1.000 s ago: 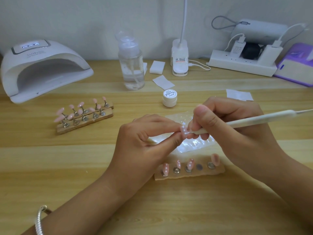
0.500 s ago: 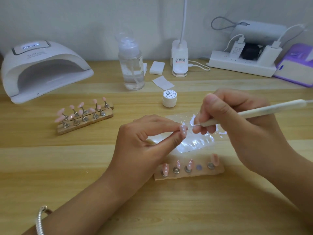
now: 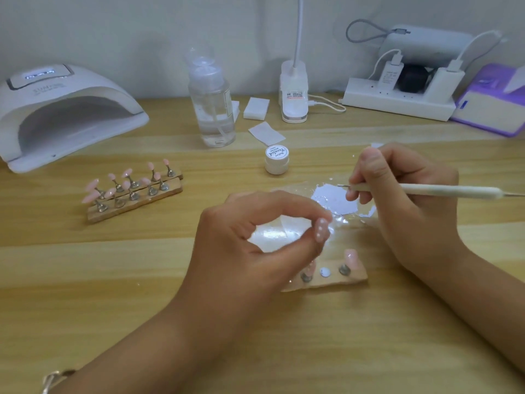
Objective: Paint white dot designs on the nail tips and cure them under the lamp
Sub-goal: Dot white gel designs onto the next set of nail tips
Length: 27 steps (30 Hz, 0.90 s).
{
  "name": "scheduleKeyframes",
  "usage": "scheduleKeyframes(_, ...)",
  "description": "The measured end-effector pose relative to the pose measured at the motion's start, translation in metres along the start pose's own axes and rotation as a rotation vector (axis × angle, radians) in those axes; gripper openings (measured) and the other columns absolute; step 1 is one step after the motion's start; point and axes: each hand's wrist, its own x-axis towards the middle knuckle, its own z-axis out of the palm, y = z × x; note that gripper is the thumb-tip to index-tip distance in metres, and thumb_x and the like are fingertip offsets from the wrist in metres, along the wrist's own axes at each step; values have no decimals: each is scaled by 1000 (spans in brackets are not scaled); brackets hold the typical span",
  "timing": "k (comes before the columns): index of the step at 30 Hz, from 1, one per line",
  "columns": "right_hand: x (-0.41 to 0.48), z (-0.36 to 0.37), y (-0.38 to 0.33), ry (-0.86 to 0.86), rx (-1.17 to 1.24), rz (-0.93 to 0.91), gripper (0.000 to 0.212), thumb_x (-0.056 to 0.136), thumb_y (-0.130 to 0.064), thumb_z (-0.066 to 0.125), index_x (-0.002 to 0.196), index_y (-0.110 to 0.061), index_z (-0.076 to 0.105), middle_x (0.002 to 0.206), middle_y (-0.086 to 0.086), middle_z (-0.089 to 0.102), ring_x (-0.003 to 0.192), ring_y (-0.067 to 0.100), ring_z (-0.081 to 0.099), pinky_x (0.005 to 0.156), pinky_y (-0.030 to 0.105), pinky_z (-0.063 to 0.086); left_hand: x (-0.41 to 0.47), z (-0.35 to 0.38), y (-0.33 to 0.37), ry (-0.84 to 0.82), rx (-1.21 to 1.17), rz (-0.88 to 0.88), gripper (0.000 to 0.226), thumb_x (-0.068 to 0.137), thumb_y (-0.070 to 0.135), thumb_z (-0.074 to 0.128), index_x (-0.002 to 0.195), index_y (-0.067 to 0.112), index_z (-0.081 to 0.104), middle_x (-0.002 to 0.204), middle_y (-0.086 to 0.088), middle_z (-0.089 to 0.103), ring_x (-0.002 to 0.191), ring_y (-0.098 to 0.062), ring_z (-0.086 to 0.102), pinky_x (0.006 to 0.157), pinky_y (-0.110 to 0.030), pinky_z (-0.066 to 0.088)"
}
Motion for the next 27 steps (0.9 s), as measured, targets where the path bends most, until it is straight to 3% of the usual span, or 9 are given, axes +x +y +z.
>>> scheduleKeyframes(2,1,0,1,-1,-11,-12,35,102,-16,52,68,-16,58,63,-3,61,58,7,59,61,14,44,-3,6,5,-65,48,21,8,79,22,79,80,29,75,87,24,73,99,-10,68,84,-39,51)
scheduleKeyframes(5,0,1,2,-10,-14,-22,34,102,-17,52,68,-18,58,62,-7,60,57,5,59,60,13,42,-4,12,7,-153,143,27,7,75,29,78,75,29,71,92,27,71,110,8,60,104,-34,32)
scheduleKeyframes(10,0,2,2,-12,-3,-24,33,101,-14,53,69,-13,59,63,-2,61,56,1,58,58,11,42,-7,16,2,-199,332,-16,12,76,51,68,80,39,70,111,27,61,128,5,43,119,-39,9)
scheduleKeyframes(15,-1,2,3,-11,3,-18,34,100,-15,54,67,-11,58,62,-10,60,56,1,58,58,10,41,-11,17,2,-188,442,21,13,80,50,63,75,40,70,114,20,53,121,0,43,117,-52,13)
scheduleKeyframes(18,-1,2,4,-14,-4,-24,34,100,-15,54,67,-11,58,63,-10,60,56,0,59,58,9,41,-12,18,2,-181,472,45,18,82,51,58,75,40,71,108,18,53,113,-5,46,118,-52,12)
scheduleKeyframes(27,-1,2,5,-9,-15,-28,33,100,-17,55,67,-12,59,65,-9,61,57,1,60,58,10,41,-11,19,0,-190,488,-13,21,79,53,57,75,39,71,108,19,52,113,-3,42,117,-54,12)
